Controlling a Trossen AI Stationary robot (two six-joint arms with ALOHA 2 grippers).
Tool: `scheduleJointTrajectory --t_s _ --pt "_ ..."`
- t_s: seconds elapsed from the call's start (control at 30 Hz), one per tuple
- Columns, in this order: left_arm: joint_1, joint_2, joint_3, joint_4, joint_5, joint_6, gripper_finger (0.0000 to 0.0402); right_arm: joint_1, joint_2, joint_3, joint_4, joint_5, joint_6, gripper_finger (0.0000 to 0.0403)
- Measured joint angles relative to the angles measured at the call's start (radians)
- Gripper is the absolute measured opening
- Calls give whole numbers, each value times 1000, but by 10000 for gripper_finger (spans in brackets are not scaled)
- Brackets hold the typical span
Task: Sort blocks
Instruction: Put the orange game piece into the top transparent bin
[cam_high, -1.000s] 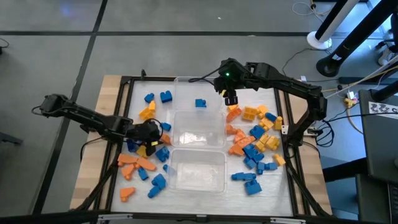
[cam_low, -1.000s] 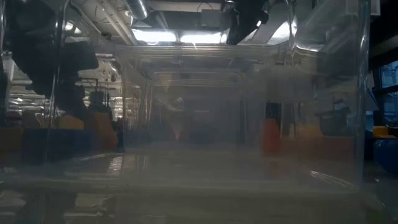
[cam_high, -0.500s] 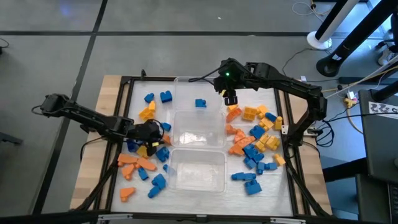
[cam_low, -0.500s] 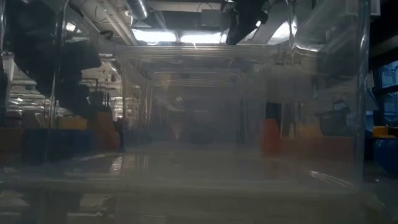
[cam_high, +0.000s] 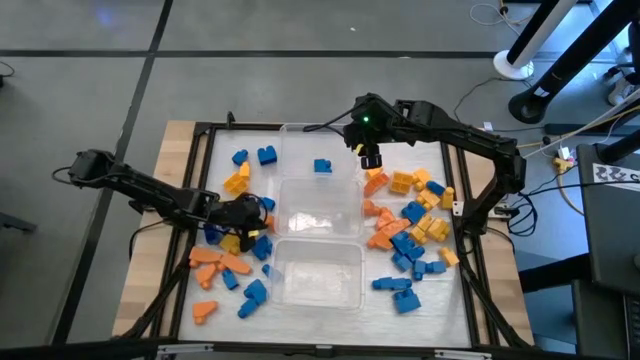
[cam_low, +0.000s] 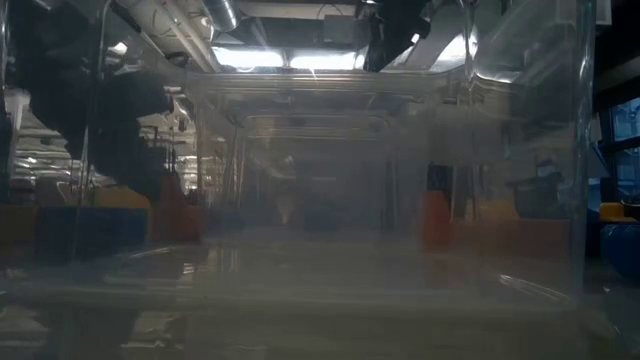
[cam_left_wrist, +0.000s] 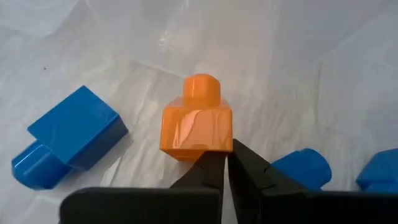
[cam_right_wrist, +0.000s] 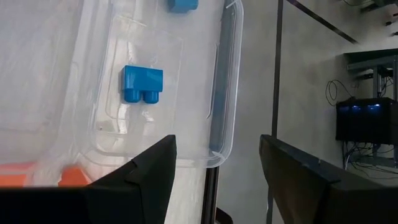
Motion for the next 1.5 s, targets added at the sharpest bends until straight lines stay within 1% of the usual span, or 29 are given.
scheduleJointTrajectory --t_s 0.2,0.37,0.47,0.6,0.67,0.77,0.83,0.93,1.03,1.17,1.33,1.5 --pt "0 -12 0 8 0 -4 2 0 0 0 0 0 0 232" --pt "0 -70 0 -12 1 -7 1 0 0 0 -2 1 0 232" --pt "0 -131 23 -127 1 -41 1 0 0 0 -2 2 0 232" --pt "-1 -226 82 -387 10 -100 1 0 0 0 -4 2 0 232" --pt "-1 -276 120 -492 9 -108 0 0 0 0 -13 2 0 232" --pt "-1 -343 181 -582 9 -103 0 0 -3 0 -66 2 0 232" --pt "-1 -383 221 -603 9 -103 0 0 -9 -1 -119 0 1 232" --pt "-1 -429 270 -588 4 -95 0 0 -22 -1 -214 -3 53 232" --pt "-1 -452 315 -546 -30 -66 0 0 -34 -1 -306 -8 134 232" --pt "-1 -447 327 -396 -90 17 0 0 -34 -2 -424 -5 203 232" --pt "0 -369 327 -227 -131 115 0 -1 -33 -66 -451 30 212 232" --pt "0 -222 326 -68 -134 173 0 -31 -34 -161 -447 6 210 232"
